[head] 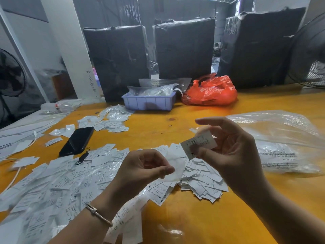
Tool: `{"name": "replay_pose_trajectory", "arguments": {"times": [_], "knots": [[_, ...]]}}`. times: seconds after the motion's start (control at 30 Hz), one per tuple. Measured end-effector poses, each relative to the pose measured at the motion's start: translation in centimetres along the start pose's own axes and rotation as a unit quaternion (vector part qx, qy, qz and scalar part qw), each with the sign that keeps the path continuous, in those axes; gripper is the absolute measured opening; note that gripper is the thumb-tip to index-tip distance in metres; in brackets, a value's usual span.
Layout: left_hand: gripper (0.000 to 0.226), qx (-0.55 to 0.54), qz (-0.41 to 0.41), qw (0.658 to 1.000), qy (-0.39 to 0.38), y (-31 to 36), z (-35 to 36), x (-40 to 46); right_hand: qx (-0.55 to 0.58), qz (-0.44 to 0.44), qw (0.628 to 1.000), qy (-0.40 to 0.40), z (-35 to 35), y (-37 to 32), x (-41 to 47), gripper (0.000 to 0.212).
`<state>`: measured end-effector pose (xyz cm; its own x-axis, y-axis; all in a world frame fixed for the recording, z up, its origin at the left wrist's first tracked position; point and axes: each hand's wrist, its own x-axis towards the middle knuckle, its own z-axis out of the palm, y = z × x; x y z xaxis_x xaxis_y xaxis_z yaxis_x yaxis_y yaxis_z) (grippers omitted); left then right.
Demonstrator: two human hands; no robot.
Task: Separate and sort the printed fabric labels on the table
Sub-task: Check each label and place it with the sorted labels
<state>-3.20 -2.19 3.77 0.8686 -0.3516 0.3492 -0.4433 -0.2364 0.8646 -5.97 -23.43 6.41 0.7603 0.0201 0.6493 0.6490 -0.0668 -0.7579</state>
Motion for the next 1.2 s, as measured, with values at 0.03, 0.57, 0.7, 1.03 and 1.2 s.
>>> {"name": "replay_pose_trajectory", "arguments": {"times": [0.03, 0.57, 0.7, 1.03, 1.2], "knots": [[0.02, -0.001, 0.0, 1.0, 0.001, 0.0, 0.0, 0.0, -0.011, -0.003, 1.0, -0.004, 0.2, 0.0, -0.2, 0.051], [0.022, -0.005, 0.005, 1.0, -0.004, 0.1, 0.3, 0.1, -0.127, -0.025, 0.991, 0.032, 1.5, 0.2, -0.9, 0.044], [0.021, -0.003, 0.004, 1.0, -0.01, 0.2, 0.4, 0.1, -0.132, -0.038, 0.99, 0.041, 1.5, 0.2, -0.9, 0.043], [0.022, 0.015, 0.005, 1.0, -0.011, 0.2, 0.6, 0.2, -0.21, -0.052, 0.976, 0.03, 1.8, 1.0, -1.1, 0.033], [0.02, 0.018, 0.007, 1.0, -0.01, 0.1, 0.5, 0.1, -0.145, -0.056, 0.986, 0.054, 1.6, 0.6, -0.9, 0.031]]}}
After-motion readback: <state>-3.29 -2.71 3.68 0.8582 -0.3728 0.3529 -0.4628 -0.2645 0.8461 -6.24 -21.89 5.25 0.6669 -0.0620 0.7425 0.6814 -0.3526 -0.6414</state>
